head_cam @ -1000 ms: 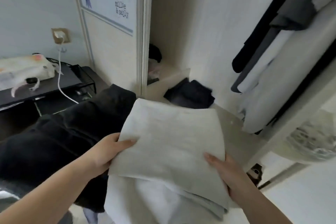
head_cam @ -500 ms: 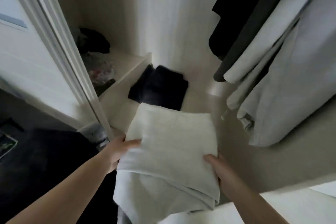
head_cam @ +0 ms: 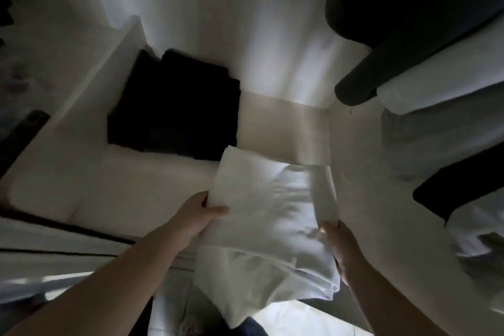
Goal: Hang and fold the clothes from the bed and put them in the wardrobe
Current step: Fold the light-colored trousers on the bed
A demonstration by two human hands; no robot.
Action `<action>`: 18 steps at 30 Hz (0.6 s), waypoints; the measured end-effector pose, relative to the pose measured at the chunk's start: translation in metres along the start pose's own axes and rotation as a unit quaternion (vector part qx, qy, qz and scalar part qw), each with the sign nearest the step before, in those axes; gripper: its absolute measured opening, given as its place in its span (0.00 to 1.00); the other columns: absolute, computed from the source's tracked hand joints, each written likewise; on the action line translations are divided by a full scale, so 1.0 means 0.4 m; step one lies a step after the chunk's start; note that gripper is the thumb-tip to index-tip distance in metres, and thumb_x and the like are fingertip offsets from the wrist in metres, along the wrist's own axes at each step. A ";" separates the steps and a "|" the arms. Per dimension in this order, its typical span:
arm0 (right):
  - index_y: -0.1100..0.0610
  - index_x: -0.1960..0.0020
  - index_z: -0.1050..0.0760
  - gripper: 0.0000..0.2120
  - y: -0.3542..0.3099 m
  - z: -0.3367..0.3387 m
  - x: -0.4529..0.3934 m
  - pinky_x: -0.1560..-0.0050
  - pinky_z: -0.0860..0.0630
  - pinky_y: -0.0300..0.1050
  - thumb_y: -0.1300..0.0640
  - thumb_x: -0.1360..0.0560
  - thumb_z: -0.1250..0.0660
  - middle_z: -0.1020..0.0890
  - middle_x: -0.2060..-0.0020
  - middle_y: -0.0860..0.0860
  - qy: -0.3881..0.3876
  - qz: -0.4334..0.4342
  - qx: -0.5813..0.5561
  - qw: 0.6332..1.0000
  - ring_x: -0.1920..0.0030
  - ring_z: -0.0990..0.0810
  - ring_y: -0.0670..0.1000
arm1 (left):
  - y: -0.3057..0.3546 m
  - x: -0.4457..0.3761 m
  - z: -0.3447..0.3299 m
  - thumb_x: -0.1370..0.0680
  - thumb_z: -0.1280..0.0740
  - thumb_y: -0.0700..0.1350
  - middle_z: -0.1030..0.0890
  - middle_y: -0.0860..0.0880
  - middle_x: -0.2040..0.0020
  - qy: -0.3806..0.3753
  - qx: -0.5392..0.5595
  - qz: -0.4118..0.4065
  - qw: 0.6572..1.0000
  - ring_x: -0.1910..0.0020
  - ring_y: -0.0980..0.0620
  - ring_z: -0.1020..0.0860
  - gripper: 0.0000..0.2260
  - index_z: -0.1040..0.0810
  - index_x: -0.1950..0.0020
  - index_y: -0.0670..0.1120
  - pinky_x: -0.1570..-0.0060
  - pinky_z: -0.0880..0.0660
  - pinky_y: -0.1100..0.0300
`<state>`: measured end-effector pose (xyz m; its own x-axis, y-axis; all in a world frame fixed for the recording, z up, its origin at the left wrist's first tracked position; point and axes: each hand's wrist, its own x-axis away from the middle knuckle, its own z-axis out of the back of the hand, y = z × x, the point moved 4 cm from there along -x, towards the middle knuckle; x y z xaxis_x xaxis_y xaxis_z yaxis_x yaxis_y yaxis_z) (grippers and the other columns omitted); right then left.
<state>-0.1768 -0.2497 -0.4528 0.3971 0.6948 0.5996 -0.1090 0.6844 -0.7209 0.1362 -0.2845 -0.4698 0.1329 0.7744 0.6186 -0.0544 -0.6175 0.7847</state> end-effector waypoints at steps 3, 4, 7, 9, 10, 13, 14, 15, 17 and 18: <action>0.60 0.54 0.24 0.27 -0.003 0.023 -0.078 0.61 0.30 0.49 0.43 0.47 0.33 0.20 0.60 0.65 0.030 -0.004 0.027 0.999 0.62 0.25 0.56 | 0.008 -0.088 -0.038 0.37 0.23 0.49 0.17 0.47 0.45 -0.016 -0.019 -0.009 1.000 0.48 0.47 0.18 0.28 0.22 0.38 0.45 0.42 0.23 0.45; 0.59 0.55 0.24 0.26 -0.005 0.025 -0.098 0.61 0.30 0.50 0.44 0.47 0.33 0.21 0.62 0.64 0.038 -0.005 0.033 0.999 0.63 0.25 0.56 | 0.010 -0.113 -0.050 0.40 0.24 0.51 0.17 0.47 0.45 -0.015 -0.031 -0.015 0.999 0.48 0.48 0.18 0.32 0.22 0.38 0.44 0.42 0.23 0.46; 0.61 0.56 0.25 0.28 -0.025 0.017 -0.146 0.60 0.27 0.50 0.43 0.49 0.35 0.21 0.64 0.61 0.055 0.021 0.054 0.997 0.62 0.23 0.57 | -0.003 -0.175 -0.077 0.41 0.26 0.52 0.18 0.46 0.44 -0.002 -0.060 -0.032 0.998 0.48 0.48 0.19 0.33 0.23 0.38 0.43 0.42 0.23 0.47; 0.63 0.54 0.25 0.26 -0.043 0.004 -0.155 0.65 0.29 0.43 0.48 0.46 0.35 0.23 0.67 0.57 0.057 0.025 0.079 0.995 0.64 0.24 0.55 | -0.024 -0.204 -0.079 0.36 0.25 0.48 0.18 0.45 0.43 0.015 -0.085 -0.029 0.996 0.47 0.47 0.20 0.29 0.24 0.37 0.43 0.43 0.24 0.50; 0.63 0.51 0.25 0.25 -0.052 -0.001 -0.160 0.68 0.31 0.40 0.50 0.44 0.36 0.23 0.67 0.56 0.060 0.025 0.097 0.993 0.66 0.25 0.54 | -0.034 -0.213 -0.078 0.33 0.25 0.46 0.19 0.46 0.42 0.024 -0.105 -0.036 0.994 0.46 0.47 0.20 0.27 0.25 0.35 0.43 0.43 0.24 0.51; 0.64 0.37 0.29 0.29 -0.059 -0.005 -0.175 0.53 0.27 0.43 0.54 0.35 0.33 0.22 0.48 0.62 0.101 0.101 0.212 0.967 0.48 0.22 0.60 | -0.038 -0.206 -0.063 0.30 0.28 0.48 0.23 0.45 0.38 0.095 -0.264 -0.152 0.948 0.39 0.46 0.25 0.28 0.30 0.32 0.45 0.38 0.27 0.48; 0.63 0.31 0.33 0.32 -0.058 -0.013 -0.166 0.40 0.31 0.48 0.55 0.33 0.33 0.26 0.37 0.63 0.105 0.138 0.283 0.943 0.37 0.28 0.61 | -0.035 -0.181 -0.067 0.29 0.29 0.48 0.26 0.43 0.35 0.122 -0.334 -0.209 0.911 0.35 0.44 0.28 0.29 0.32 0.30 0.44 0.35 0.30 0.47; 0.59 0.26 0.38 0.34 -0.055 -0.028 -0.143 0.31 0.39 0.52 0.55 0.30 0.33 0.34 0.29 0.61 0.105 0.171 0.366 0.909 0.29 0.35 0.60 | -0.031 -0.149 -0.081 0.27 0.32 0.48 0.28 0.41 0.32 0.141 -0.403 -0.277 0.861 0.33 0.42 0.31 0.28 0.33 0.29 0.42 0.32 0.33 0.46; 0.52 0.24 0.43 0.33 -0.039 -0.084 -0.072 0.27 0.51 0.60 0.50 0.26 0.36 0.44 0.24 0.56 0.102 0.259 0.483 0.830 0.24 0.46 0.56 | -0.034 -0.089 -0.124 0.26 0.39 0.52 0.30 0.41 0.29 0.121 -0.507 -0.384 0.762 0.29 0.41 0.33 0.27 0.34 0.29 0.42 0.30 0.39 0.44; 0.50 0.24 0.42 0.32 -0.021 -0.114 -0.039 0.29 0.52 0.64 0.45 0.26 0.40 0.44 0.24 0.56 0.096 0.300 0.503 0.805 0.24 0.48 0.55 | -0.042 -0.065 -0.148 0.25 0.42 0.54 0.31 0.41 0.28 0.099 -0.544 -0.407 0.728 0.28 0.41 0.34 0.27 0.34 0.29 0.43 0.31 0.41 0.42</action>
<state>-0.1404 -0.2762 -0.4720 0.1208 0.9862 0.1130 -0.9781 0.1377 -0.1561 0.0749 -0.2862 -0.4967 0.4201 0.8935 -0.1587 -0.8019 0.4473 0.3961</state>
